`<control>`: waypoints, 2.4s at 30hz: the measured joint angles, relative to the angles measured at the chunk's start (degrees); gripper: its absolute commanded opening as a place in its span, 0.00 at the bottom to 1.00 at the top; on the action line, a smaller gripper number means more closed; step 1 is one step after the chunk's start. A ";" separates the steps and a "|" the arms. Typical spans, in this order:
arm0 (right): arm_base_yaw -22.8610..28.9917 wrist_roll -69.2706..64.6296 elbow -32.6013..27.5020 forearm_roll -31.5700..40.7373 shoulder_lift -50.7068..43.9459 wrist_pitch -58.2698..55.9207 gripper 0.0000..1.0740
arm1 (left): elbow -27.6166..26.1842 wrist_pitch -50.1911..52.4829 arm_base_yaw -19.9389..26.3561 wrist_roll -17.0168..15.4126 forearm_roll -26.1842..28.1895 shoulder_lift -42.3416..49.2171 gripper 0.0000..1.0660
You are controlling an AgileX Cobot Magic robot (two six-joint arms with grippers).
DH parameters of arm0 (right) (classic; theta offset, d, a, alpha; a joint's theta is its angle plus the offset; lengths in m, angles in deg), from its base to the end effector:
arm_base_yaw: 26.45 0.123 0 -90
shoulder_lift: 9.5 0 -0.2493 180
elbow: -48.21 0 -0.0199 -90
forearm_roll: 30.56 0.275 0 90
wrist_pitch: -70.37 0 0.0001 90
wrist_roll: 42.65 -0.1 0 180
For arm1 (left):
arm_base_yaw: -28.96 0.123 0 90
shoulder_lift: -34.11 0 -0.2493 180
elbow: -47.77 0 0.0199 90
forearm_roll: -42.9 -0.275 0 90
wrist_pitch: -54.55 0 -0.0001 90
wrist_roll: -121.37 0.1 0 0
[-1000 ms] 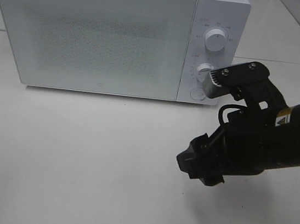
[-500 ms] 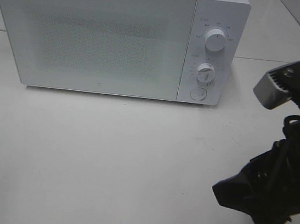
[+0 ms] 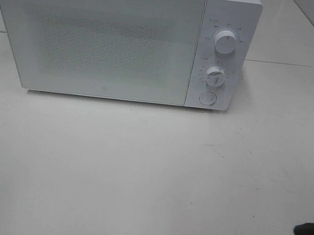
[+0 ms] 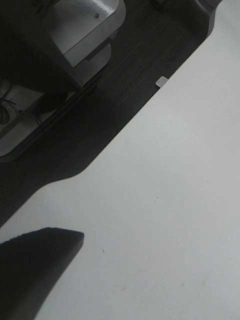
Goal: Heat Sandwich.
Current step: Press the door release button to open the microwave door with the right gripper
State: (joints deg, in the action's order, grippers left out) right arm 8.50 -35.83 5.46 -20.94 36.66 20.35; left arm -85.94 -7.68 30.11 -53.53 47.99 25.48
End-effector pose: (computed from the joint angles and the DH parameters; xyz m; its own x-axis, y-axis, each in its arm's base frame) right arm 0.1299 0.1065 0.2536 -0.6074 -0.4373 -0.6632 -0.6441 0.7598 0.0890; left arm 0.0560 -0.0067 0.2893 -0.4519 0.0383 -0.8912 0.0714 0.9974 0.0066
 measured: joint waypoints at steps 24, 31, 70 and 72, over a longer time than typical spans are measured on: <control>-5.44 -13.64 -1.32 -16.96 -29.34 -13.69 0.71 | 0.00 0.00 0.00 0.00 0.00 0.00 0.92; -12.38 -13.64 -1.66 -17.02 -33.92 -11.75 0.71 | 0.00 0.00 0.00 0.00 0.00 0.00 0.92; -23.26 -13.64 -3.78 -17.02 -37.53 -4.98 0.71 | 0.00 0.00 0.00 0.00 0.00 0.00 0.92; -23.26 -13.69 -3.44 -16.90 -36.84 -1.95 0.71 | 0.00 0.00 0.00 0.00 0.00 0.00 0.92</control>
State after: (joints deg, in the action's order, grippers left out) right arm -14.76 -49.52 2.02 -37.84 -0.18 18.40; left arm -85.94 -7.68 30.11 -53.53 47.99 25.48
